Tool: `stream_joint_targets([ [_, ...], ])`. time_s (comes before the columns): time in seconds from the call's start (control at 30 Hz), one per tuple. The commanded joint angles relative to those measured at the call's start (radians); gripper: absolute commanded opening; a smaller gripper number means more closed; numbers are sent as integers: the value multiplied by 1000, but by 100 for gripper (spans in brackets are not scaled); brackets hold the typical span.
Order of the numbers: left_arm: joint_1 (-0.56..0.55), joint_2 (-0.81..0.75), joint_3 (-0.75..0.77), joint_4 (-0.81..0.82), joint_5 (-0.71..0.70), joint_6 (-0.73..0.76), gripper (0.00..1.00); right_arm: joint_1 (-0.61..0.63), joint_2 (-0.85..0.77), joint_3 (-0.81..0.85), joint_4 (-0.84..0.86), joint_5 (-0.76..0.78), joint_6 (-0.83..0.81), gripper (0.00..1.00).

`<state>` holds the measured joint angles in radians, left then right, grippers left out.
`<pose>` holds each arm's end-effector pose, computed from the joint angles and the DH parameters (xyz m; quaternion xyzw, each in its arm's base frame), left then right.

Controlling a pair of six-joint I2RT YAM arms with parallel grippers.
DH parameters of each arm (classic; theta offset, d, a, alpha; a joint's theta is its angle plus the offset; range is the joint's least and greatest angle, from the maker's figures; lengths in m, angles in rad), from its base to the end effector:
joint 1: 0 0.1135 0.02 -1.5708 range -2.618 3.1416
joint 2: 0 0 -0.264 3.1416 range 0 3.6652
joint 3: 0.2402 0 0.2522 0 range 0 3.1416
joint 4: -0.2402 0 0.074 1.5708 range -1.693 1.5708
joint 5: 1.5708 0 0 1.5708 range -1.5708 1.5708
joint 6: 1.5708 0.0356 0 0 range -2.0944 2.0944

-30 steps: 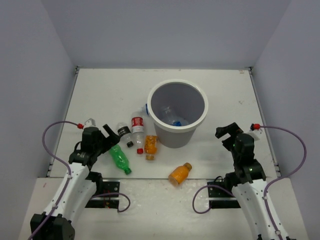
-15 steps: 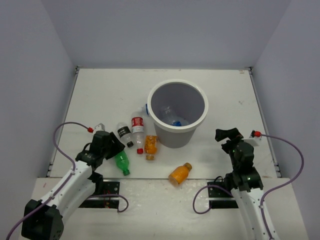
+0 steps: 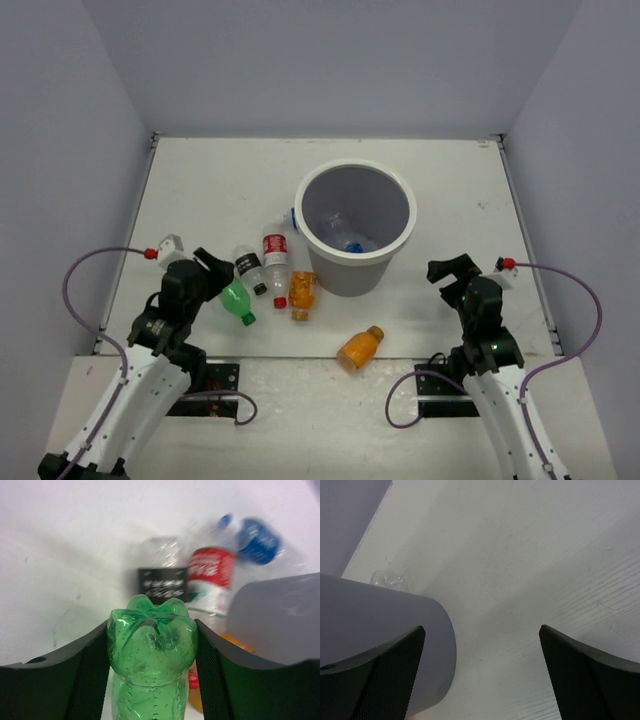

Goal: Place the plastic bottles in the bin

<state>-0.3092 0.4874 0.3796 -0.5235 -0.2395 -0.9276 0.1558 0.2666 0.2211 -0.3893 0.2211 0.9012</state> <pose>0.1211 -0.0298 0.2063 -0.3209 0.8269 -0.1737 0.4279 0.1112 0.0096 0.1860 0.3604 0.7587 0.1893 0.5086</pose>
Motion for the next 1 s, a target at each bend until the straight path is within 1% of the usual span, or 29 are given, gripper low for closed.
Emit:
stream_joint_targets([
  [0.0, -2, -109, 206, 114, -57, 69, 0, -4, -48, 9, 42, 15, 20, 99],
  [0.07, -2, -117, 269, 215, 13, 109, 0, -4, -69, 2, 40, 15, 27, 99],
  [0.17, -2, -45, 378, 348, 146, 158, 0, -4, -90, -2, 36, 23, 29, 99],
  [0.23, -2, 51, 452, 399, 224, 207, 0, -4, -97, -7, 36, 26, 27, 99],
  [0.27, -2, 89, 509, 442, 258, 230, 0, -4, -101, -10, 39, 18, 28, 99],
  [0.33, -2, 195, 570, 564, 354, 289, 0, -5, -104, -16, 46, 4, 28, 99],
  [0.43, -8, 387, 717, 721, 651, 314, 0, -4, -97, -14, 58, -25, 21, 99],
  [0.47, -12, 461, 783, 735, 703, 312, 0, -4, -93, -13, 59, -29, 25, 99],
  [0.53, -44, 591, 889, 735, 750, 317, 0, -4, -83, -11, 63, -32, 31, 99],
  [0.57, -70, 620, 908, 734, 721, 322, 0, -4, -82, -11, 64, -37, 33, 99],
  [0.63, -160, 671, 945, 731, 625, 384, 0, -4, -78, -14, 72, -39, 31, 99],
  [0.7, -237, 730, 1003, 717, 586, 449, 0, -4, -74, -14, 68, -39, 24, 99],
  [0.77, -325, 780, 1046, 703, 516, 505, 0, -4, -75, -7, 51, -29, 24, 99],
  [0.83, -369, 829, 1076, 686, 476, 534, 0, -4, -79, -3, 41, -22, 26, 99],
  [0.87, -383, 876, 1098, 664, 457, 551, 3, -4, -83, -3, 41, -24, 27, 99],
  [0.9, -397, 911, 1134, 626, 439, 563, 12, -4, -89, -5, 38, -26, 28, 99],
  [0.93, -411, 940, 1169, 587, 422, 572, 24, -4, -95, -6, 33, -27, 30, 99],
  [0.97, -415, 959, 1176, 577, 410, 575, 40, -4, -99, -6, 28, -23, 31, 99],
])
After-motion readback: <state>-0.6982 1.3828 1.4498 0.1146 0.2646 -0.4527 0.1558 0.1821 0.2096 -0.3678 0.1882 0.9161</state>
